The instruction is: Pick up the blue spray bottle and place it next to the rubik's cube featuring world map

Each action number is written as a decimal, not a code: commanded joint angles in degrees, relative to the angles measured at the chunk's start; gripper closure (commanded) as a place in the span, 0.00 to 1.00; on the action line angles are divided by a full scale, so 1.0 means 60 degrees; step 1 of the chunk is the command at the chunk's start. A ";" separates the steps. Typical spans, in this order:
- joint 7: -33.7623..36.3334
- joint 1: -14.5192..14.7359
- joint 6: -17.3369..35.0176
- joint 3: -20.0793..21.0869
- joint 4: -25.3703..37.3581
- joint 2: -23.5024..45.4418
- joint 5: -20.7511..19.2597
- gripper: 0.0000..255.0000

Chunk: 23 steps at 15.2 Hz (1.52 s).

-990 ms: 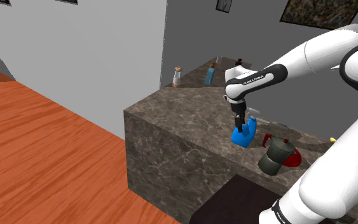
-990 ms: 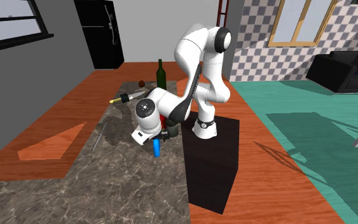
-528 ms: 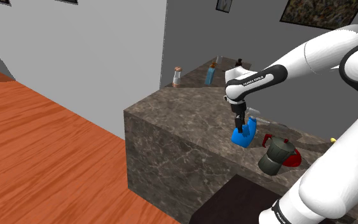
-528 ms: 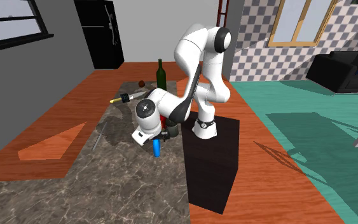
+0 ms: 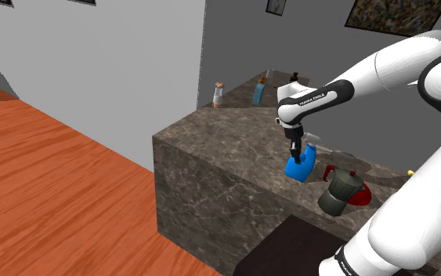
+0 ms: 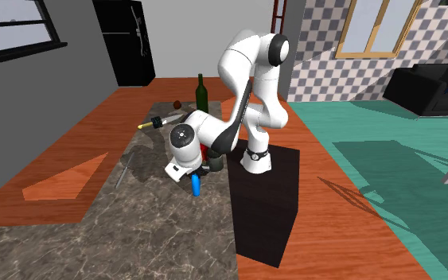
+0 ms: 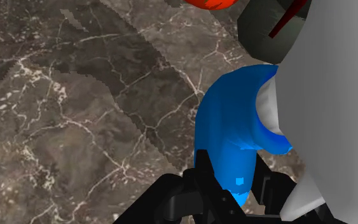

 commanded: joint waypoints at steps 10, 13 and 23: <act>-0.0155 0.0033 -0.0896 0.0046 0.0385 -0.0527 -0.0006 1.00; -0.0224 0.0047 -0.1279 0.0070 0.0581 -0.0721 -0.0006 1.00; -0.0470 0.0087 -0.2543 0.0158 0.1364 -0.1230 0.0000 1.00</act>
